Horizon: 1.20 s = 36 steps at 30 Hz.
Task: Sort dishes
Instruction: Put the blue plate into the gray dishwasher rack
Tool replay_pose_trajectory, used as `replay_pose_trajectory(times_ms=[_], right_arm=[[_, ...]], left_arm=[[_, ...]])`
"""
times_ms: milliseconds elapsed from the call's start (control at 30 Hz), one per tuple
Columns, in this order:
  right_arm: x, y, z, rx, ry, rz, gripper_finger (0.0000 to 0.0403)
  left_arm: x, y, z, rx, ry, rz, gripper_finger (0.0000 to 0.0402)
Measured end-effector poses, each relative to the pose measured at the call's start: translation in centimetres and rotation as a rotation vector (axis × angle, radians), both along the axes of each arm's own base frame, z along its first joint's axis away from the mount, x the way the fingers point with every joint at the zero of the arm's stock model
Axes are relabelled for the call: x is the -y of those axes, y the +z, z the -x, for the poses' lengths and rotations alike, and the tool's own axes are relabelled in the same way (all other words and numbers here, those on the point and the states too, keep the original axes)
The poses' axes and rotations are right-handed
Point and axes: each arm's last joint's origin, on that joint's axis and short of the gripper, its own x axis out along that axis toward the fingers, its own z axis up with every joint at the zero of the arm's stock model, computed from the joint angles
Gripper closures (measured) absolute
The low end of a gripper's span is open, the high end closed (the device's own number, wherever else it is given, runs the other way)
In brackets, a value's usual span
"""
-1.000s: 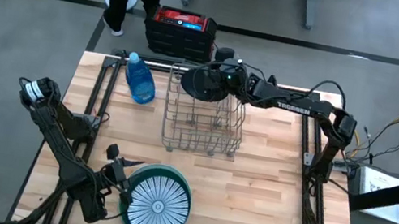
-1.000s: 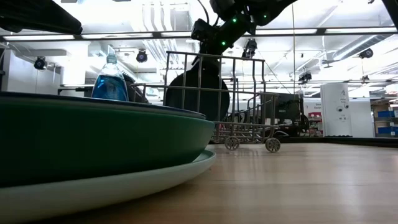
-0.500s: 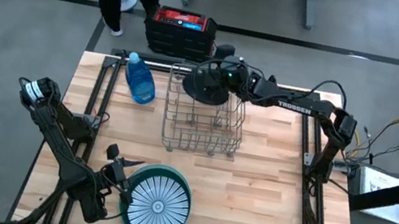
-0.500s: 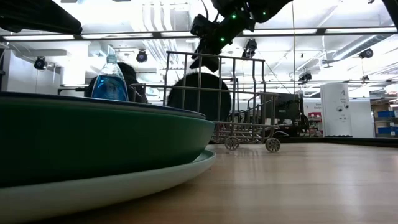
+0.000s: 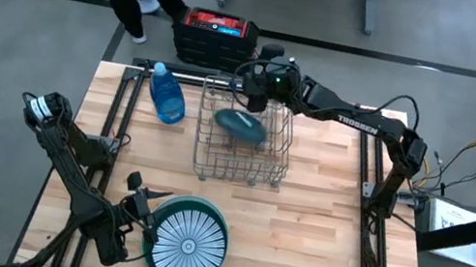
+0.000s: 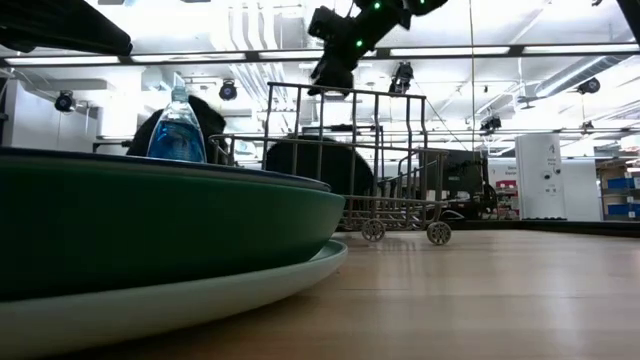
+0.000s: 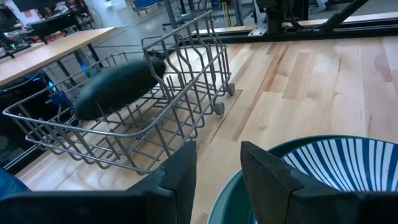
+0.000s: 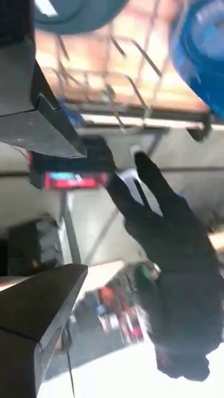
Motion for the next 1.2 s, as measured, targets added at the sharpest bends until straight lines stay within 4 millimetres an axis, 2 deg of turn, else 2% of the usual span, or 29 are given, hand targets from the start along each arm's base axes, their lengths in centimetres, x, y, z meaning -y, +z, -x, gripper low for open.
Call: replay_pose_trajectory(times_ms=[167,233,333,467,600,733,933,1067,1200], right_arm=[[-1.0,-0.3,1.7,-0.151,0.082,-0.339,0.0119],[-1.9,-0.9,1.8,-0.224,0.115,-0.363,0.0124],[-3.1,-0.7,1.8,-0.246,0.194,-0.349,0.013],[-3.3,-0.7,1.9,-0.208,0.152,-0.414,0.0138],[-1.9,-2.0,2.4,-0.174,0.02,-0.528,0.0138],[0.6,-3.6,3.3,-0.117,-0.121,-0.686,0.0131],[4.6,-5.5,4.6,-0.01,-0.152,-1.048,0.0126],[6.5,-6.9,4.3,0.007,-0.164,-1.059,0.0128],[7.4,-7.7,3.1,-0.051,-0.058,-0.966,0.0124]], left_arm=[[0.0,0.0,0.0,-0.005,-0.001,0.004,0.0286],[0.0,0.0,0.0,-0.01,-0.002,0.007,0.0286],[0.0,0.0,0.0,-0.01,-0.003,0.007,0.0286],[0.0,0.0,0.0,-0.011,-0.003,0.011,0.0286],[0.1,0.0,0.0,-0.012,-0.004,0.016,0.0286],[0.1,0.0,0.0,-0.01,-0.003,0.018,0.0286],[0.1,0.0,0.0,-0.01,-0.004,0.018,0.0286],[0.1,0.0,0.0,-0.009,-0.004,0.018,0.0286],[0.1,0.0,0.0,-0.009,-0.003,0.016,0.0286]])
